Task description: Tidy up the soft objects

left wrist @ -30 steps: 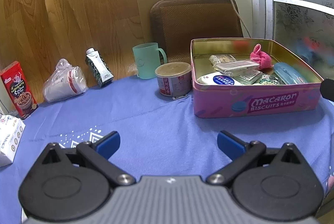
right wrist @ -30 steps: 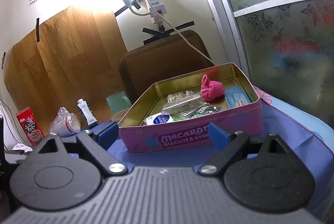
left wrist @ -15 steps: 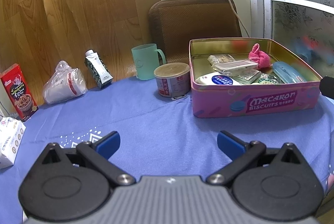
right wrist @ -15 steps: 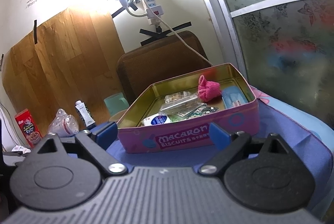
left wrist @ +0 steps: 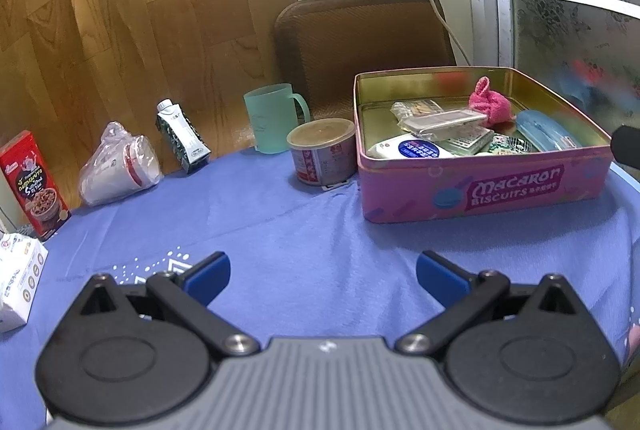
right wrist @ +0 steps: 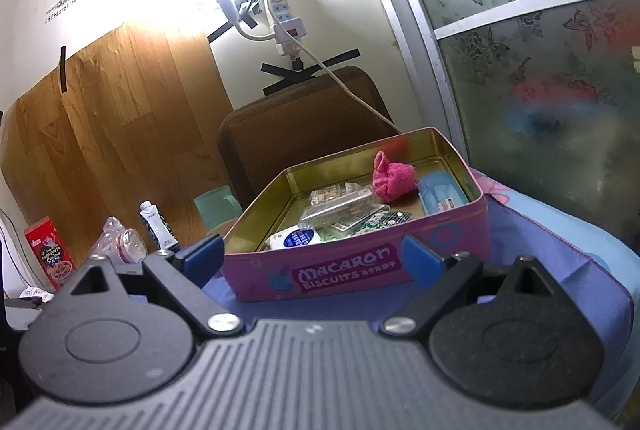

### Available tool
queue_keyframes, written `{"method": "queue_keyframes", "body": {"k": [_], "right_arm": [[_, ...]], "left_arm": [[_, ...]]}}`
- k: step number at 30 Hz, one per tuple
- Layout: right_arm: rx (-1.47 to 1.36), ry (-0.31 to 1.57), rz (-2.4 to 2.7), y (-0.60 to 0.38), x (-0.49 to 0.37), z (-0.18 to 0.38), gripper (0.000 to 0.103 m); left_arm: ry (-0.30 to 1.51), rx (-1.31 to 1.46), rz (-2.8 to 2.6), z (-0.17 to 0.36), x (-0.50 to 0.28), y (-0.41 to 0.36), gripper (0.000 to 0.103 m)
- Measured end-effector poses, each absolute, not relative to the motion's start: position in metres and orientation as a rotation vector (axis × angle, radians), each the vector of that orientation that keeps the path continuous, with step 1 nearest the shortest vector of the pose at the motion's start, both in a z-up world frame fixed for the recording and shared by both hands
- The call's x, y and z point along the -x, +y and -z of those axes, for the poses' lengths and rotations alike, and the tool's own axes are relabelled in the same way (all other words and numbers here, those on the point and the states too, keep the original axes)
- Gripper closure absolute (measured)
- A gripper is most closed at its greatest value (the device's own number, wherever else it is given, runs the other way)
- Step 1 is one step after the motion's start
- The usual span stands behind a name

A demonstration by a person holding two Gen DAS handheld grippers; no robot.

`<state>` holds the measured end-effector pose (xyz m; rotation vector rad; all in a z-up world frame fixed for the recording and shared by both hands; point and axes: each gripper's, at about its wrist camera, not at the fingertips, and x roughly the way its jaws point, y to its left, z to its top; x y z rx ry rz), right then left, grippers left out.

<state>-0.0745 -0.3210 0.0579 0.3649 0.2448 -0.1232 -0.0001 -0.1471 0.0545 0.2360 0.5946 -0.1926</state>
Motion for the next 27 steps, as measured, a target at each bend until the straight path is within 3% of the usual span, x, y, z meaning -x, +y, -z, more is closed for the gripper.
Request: {"method": "queue_keyframes", "body": {"k": [27], "right_arm": [[-0.395, 0.247, 0.146, -0.329, 0.074, -0.055, 0.006]], "left_arm": [[0.676, -0.271, 0.230, -0.040, -0.002, -0.159, 0.000]]}}
